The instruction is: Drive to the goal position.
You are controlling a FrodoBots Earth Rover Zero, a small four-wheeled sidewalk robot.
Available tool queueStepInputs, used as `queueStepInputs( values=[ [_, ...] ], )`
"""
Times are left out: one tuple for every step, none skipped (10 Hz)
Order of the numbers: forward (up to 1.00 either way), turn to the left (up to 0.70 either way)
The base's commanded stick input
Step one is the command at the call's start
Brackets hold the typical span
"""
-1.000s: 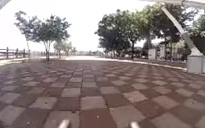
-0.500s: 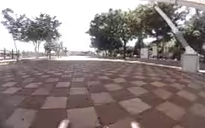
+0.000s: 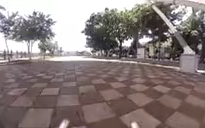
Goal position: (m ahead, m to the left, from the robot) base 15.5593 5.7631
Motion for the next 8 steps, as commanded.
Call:
queueStepInputs(
  values=[
    [0.7, 0.0],
    [0.7, 0.0],
    [0.7, 0.0],
    [0.7, 0.0],
    [0.7, 0.0],
    [0.7, 0.0],
    [0.7, 0.0],
    [0.7, 0.0]
  ],
)
